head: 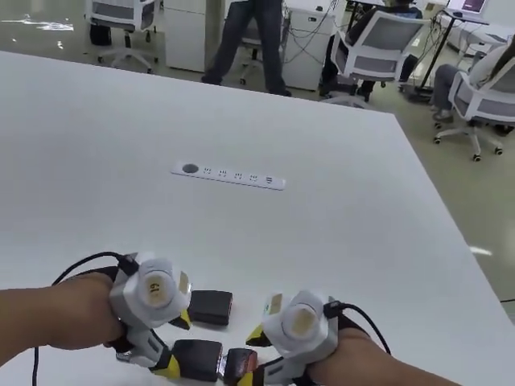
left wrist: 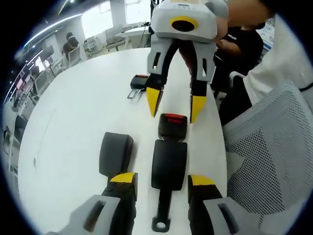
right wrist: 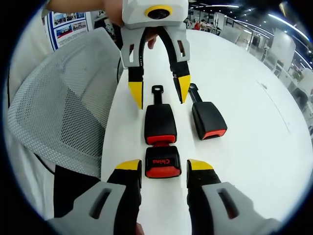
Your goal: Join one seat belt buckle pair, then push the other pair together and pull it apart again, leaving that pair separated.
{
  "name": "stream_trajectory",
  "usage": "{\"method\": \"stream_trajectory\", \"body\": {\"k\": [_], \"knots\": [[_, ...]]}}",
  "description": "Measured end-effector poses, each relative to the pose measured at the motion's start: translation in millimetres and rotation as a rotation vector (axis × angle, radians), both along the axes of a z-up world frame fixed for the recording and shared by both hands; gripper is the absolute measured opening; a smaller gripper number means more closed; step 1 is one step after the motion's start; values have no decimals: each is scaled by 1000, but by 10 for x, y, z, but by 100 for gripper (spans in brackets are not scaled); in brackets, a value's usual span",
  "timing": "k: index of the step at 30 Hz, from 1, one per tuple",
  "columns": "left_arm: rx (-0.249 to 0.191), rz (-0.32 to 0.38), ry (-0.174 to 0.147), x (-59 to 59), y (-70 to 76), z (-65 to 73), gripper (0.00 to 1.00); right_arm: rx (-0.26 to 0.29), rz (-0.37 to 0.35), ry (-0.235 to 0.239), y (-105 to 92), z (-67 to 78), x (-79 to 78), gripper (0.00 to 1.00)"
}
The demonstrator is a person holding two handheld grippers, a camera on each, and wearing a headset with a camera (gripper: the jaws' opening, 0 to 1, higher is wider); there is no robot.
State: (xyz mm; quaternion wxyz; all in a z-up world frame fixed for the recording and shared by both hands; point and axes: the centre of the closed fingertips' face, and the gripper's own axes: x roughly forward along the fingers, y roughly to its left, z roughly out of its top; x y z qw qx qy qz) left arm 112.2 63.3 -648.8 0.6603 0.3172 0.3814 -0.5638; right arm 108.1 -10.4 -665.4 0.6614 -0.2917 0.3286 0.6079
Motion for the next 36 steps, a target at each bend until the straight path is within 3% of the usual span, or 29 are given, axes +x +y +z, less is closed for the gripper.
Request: {"method": "stream_trajectory", "body": {"k": [3, 7, 11, 21, 24, 27, 31, 36], "knots": [[-14, 14, -31, 225, 48, 29, 42, 4, -11, -17, -117, 91, 68, 33], [-6, 6, -50, 428, 42, -12, 41, -14, -35, -36, -306, 94, 181, 33], [21, -29, -54, 492, -12, -35, 41, -45, -68, -57, -568, 78, 337, 33], [41, -23, -82, 754, -20, -117, 43, -114, -132, -104, -1078, 40, 716, 34], [56, -17, -86, 786, -45, -112, 44, -136, -128, -111, -1124, 31, 750, 34], [68, -47, -73, 818, -40, -207, 43, -151, -128, -113, -1134, 11, 783, 35], [89, -69, -68, 853, -44, -323, 42, -177, -110, -93, -1159, -120, 828, 35], [96, -82, -49, 843, -65, -337, 40, -210, -98, -59, -1228, -247, 862, 32]]}}
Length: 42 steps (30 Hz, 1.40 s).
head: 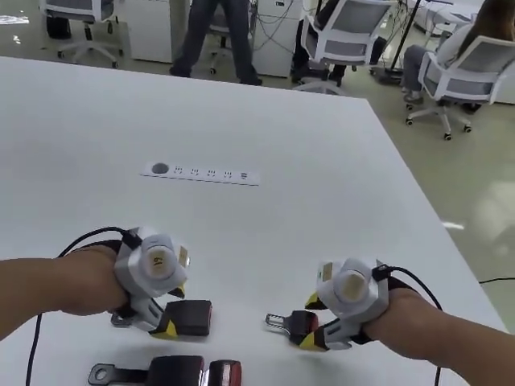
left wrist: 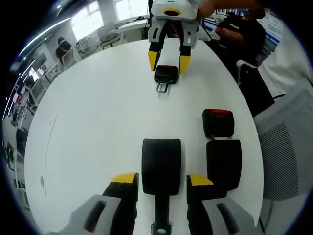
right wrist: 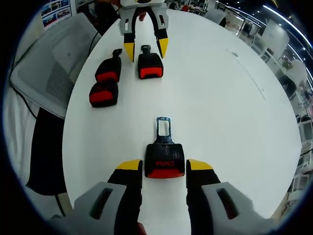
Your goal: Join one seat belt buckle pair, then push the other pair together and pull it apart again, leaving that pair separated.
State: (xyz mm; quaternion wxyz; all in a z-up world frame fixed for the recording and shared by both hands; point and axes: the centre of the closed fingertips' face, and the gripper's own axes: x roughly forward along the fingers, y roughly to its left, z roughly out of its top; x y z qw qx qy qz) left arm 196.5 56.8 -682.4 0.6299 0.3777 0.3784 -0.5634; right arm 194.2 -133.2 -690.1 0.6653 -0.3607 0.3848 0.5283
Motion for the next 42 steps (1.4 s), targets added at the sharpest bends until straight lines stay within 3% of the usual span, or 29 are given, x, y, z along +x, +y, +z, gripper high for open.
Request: {"method": "stream_trajectory", "body": {"k": [4, 6, 7, 8, 9, 10, 13, 17, 25, 29, 42], "knots": [[10, 1, 8, 47, 28, -52, 37, 22, -11, 43, -36, -23, 0, 31], [22, 13, 18, 73, 64, -124, 35, -23, 69, 18, -39, -59, -30, 31], [45, 10, 13, 70, 103, -169, 35, -39, 73, 22, -25, -66, -68, 31], [49, -14, 44, -5, 119, -162, 34, -47, 70, 19, -13, -72, -75, 31], [26, 31, 34, 51, 105, -122, 32, -74, 101, 3, -23, -91, -56, 32], [10, 24, 39, 42, 90, -111, 33, -82, 122, -4, -18, -98, -53, 32], [3, 20, 36, -5, 99, -111, 32, -63, 99, 25, -4, -49, -52, 32], [5, 4, 33, 19, 88, -142, 32, -38, 83, 50, 11, -59, -57, 32], [17, 9, 39, 13, 84, -155, 31, -41, 70, 41, 59, -45, -57, 32], [19, -2, 45, 37, 90, -165, 31, -34, 81, 21, 179, -35, -64, 31], [20, -8, 41, 25, 78, -142, 31, 15, 96, 22, 715, -30, -17, 32]]}}
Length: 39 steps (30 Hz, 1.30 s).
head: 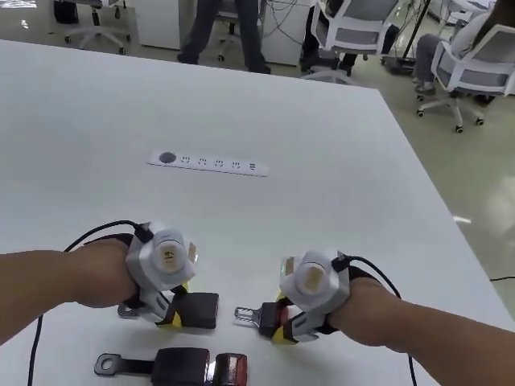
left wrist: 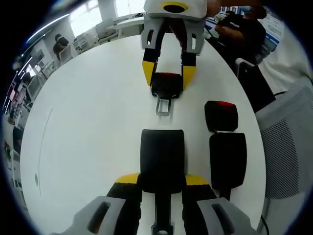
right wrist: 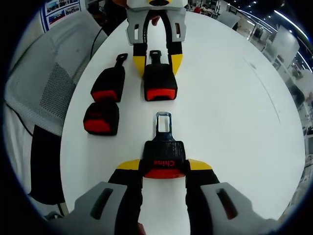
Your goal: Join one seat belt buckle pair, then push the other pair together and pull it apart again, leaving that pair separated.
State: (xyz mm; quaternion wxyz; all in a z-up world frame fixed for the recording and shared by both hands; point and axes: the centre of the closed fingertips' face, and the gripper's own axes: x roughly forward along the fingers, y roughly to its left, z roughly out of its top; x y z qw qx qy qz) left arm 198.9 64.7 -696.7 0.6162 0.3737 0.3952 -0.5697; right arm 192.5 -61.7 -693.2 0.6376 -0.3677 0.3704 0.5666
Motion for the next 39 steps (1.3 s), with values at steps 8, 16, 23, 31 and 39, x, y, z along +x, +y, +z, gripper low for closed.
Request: {"method": "stream_trajectory", "body": {"k": [8, 16, 23, 31, 39], "knots": [[6, -3, -2, -10, -5, 3, 31, 0, 19, -3, 262, -5, 18, 31], [-3, 7, -2, -26, -10, 15, 31, -24, 52, -22, 279, -19, 21, 31], [2, -5, 4, -23, -13, 8, 31, 2, 66, -31, 368, 4, 14, 31], [-10, -26, 0, -38, -29, 14, 31, 28, 70, -5, 387, -48, 37, 31], [-11, -32, 7, -28, -30, 9, 31, 19, 73, 7, 428, -35, 47, 30]]}}
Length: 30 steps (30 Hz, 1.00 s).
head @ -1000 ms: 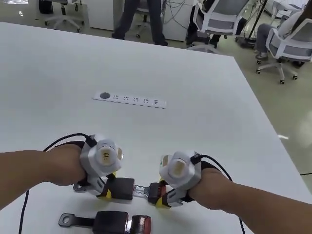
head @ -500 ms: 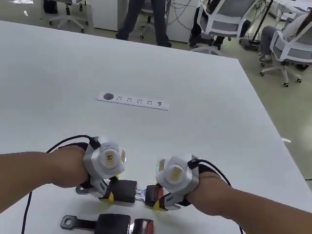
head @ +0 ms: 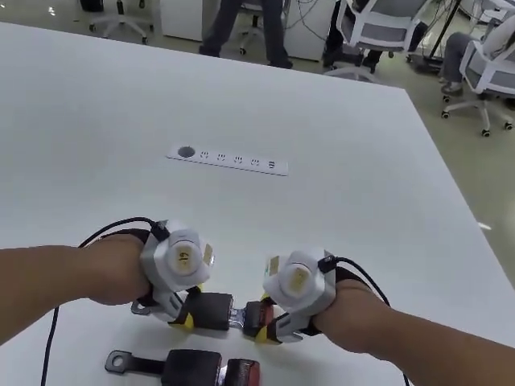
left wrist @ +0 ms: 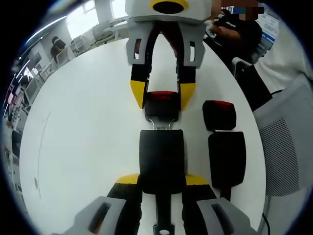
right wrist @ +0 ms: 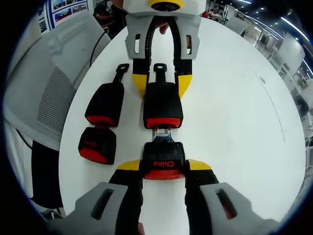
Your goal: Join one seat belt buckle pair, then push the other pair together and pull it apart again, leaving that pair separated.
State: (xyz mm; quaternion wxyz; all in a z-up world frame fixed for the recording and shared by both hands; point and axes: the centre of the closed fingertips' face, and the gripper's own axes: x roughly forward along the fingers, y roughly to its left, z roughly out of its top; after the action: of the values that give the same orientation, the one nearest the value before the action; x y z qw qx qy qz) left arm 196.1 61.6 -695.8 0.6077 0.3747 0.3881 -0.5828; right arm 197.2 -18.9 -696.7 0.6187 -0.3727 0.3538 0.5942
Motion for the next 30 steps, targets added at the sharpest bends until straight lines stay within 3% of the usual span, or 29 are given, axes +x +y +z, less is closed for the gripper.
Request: {"method": "stream_trajectory", "body": {"k": [6, 15, 30], "knots": [[-29, 9, 1, 9, 16, 5, 31, 23, 0, 4, 78, 15, -12, 30], [-12, -19, -1, 22, 7, -10, 31, 21, 3, 7, 124, 15, -4, 30], [-9, -2, 0, 20, 1, -6, 31, 24, -6, 2, 113, 17, 3, 31]]}}
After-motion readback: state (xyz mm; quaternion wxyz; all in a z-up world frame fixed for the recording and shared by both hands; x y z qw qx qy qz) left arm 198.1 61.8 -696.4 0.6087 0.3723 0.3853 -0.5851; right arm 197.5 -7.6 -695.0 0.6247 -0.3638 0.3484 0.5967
